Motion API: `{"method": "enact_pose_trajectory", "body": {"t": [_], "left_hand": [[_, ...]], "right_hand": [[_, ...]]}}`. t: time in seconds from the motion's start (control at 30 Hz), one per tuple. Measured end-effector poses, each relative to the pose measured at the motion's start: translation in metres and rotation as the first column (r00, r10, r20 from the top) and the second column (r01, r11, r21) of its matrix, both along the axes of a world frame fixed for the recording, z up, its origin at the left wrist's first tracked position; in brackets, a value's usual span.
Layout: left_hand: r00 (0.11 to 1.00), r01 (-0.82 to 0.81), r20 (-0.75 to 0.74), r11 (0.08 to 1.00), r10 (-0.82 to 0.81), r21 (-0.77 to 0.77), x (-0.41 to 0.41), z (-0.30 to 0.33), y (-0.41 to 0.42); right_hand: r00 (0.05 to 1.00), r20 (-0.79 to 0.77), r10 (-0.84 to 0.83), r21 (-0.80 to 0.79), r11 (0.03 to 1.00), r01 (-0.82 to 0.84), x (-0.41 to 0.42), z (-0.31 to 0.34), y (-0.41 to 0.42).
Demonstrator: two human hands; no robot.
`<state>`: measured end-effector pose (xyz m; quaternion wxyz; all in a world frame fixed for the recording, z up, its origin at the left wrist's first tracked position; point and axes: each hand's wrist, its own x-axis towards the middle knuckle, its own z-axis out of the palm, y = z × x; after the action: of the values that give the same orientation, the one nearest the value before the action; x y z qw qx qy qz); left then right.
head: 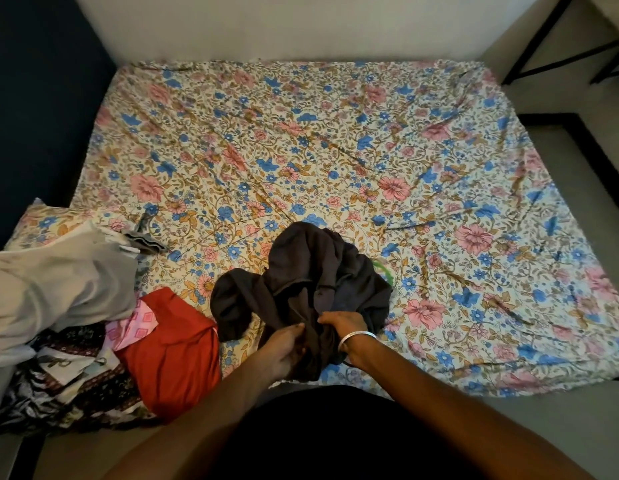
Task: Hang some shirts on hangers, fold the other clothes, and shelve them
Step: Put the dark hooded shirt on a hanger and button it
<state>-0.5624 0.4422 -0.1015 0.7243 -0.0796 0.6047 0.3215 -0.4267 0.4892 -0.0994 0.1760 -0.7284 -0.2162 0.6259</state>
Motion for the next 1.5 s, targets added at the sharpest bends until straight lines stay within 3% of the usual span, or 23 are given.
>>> {"method": "enact_pose_trajectory", "body": {"t": [0.13,0.3,0.4,0.5,0.63,0.77,0.87,1.07,1.33,1.5], "left_hand": [[0.996,0.064,-0.072,0.995,-0.059,0.074,0.008,-0.005,0.006],[0.912,-0.032,-0.396,0.981,0.107,0.192,0.001,-0.014,0.005],[0.873,0.003,-0.478,0.979,0.097,0.204,-0.005,-0.010,0.002],[0.803,0.202,-0.595,0.957,-0.039,0.210,-0.006,-0.007,-0.005],[0.710,0.385,-0.695,0.888,-0.111,0.251,-0.005,0.001,-0.006],[0.612,0.569,-0.780,0.757,-0.128,0.322,-0.006,0.004,-0.008],[0.598,0.628,-0.791,0.687,-0.125,0.366,-0.010,0.003,-0.013],[0.638,0.633,-0.756,0.658,-0.145,0.408,-0.015,-0.001,-0.019],[0.656,0.622,-0.737,0.668,-0.161,0.408,-0.019,-0.006,-0.019],[0.596,0.680,-0.784,0.629,-0.174,0.377,-0.021,-0.008,-0.019]], "right_hand": [[1.000,0.013,0.002,0.050,0.999,-0.002,0.009,0.001,-0.005],[0.999,0.009,0.051,-0.014,0.999,-0.051,0.018,0.002,-0.009],[0.998,0.057,0.022,-0.018,1.000,-0.021,0.023,-0.001,-0.009],[0.992,0.113,0.057,0.018,0.998,-0.059,0.026,-0.007,-0.011],[0.965,0.211,0.158,0.217,0.955,-0.204,0.021,0.001,-0.012],[0.970,0.186,0.159,0.352,0.910,-0.217,0.007,0.010,-0.012],[0.967,0.183,0.178,0.370,0.898,-0.235,-0.001,0.009,-0.013],[0.972,0.167,0.165,0.378,0.900,-0.218,-0.003,0.007,-0.016],[0.912,0.334,0.240,0.424,0.825,-0.372,-0.004,0.015,-0.017],[0.878,0.378,0.294,0.404,0.801,-0.442,-0.002,0.018,-0.018]]}}
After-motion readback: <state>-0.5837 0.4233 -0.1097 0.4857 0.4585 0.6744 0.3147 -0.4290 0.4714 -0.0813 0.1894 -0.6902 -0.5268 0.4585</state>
